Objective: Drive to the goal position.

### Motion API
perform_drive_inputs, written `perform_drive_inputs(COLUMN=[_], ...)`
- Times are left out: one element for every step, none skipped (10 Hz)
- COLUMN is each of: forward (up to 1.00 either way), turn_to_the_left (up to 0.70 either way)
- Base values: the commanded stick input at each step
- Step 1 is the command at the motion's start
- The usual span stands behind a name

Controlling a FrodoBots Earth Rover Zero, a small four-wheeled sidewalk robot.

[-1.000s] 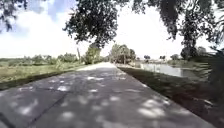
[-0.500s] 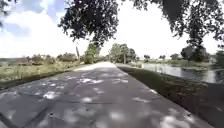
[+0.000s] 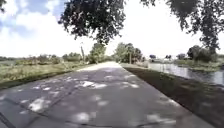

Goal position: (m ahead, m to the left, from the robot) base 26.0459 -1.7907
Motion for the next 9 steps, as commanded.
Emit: perform_drive_inputs(forward=[0.84,0.84,0.84,0.84,0.84,0.84,0.84,0.85,0.85], turn_to_the_left=[0.0,0.0,0.0,0.0,0.0,0.0,0.0,0.0,0.0])
